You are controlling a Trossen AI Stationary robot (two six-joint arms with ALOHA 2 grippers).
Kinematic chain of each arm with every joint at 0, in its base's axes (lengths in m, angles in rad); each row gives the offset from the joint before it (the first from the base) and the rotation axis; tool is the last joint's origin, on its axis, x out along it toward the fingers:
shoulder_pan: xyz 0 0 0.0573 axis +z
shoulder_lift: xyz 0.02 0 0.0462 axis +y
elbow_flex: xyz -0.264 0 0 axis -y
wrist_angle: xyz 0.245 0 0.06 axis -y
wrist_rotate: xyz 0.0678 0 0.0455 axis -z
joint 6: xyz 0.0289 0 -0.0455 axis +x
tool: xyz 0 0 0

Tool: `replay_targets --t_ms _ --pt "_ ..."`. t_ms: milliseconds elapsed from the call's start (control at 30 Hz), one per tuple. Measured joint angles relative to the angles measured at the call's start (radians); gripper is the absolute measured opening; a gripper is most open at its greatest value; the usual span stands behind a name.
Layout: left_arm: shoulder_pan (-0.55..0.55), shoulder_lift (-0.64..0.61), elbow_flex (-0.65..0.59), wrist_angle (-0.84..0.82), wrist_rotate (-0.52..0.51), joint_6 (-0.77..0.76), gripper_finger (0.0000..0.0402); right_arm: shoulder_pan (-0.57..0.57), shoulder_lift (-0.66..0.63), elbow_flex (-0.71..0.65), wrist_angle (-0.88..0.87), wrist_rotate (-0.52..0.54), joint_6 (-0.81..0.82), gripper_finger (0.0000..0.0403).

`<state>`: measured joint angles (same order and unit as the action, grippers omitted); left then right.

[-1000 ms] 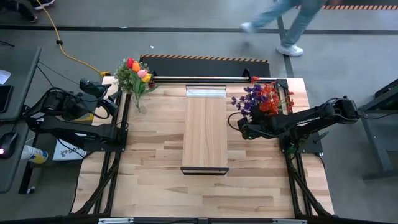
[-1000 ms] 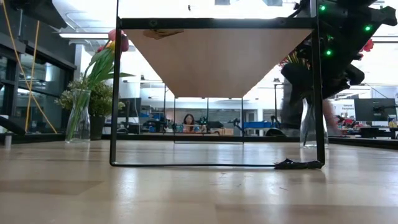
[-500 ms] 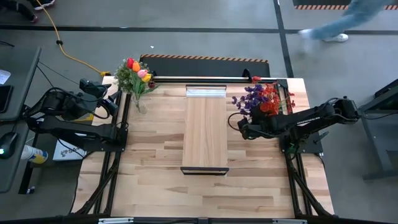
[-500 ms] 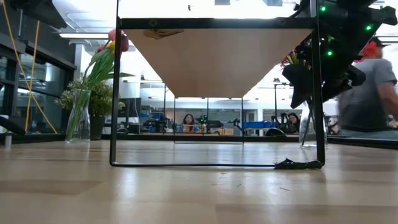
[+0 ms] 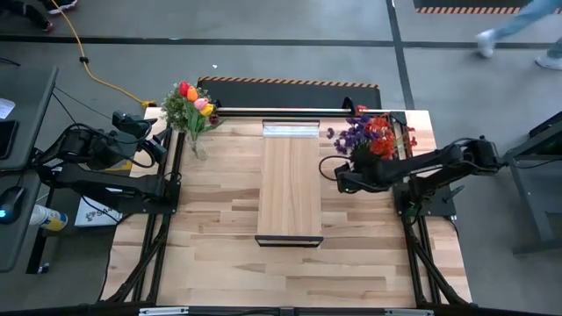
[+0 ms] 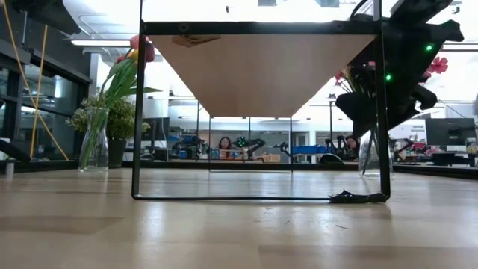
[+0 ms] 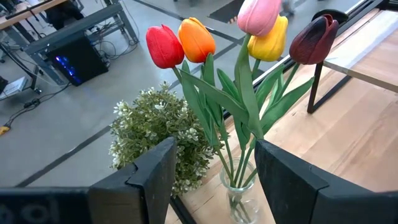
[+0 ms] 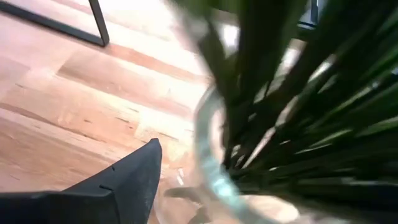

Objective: Pick and place flowers into a vace then onto a shelf
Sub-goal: Put the right transparent flower vase on the shelf

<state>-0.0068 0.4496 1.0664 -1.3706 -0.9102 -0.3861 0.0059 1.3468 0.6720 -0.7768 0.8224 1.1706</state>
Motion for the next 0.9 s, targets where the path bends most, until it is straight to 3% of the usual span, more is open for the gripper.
replay_targets --t_ms 400,900 --pt "0.0 0.0 0.0 0.0 0.0 0.0 0.0248 0.001 0.069 0.0 0.061 0.051 -0.002 0.0177" --pt "0.0 0.0 0.0 0.0 0.0 0.0 0.0248 0.001 0.018 -0.001 0.067 0.098 0.022 0.0165"
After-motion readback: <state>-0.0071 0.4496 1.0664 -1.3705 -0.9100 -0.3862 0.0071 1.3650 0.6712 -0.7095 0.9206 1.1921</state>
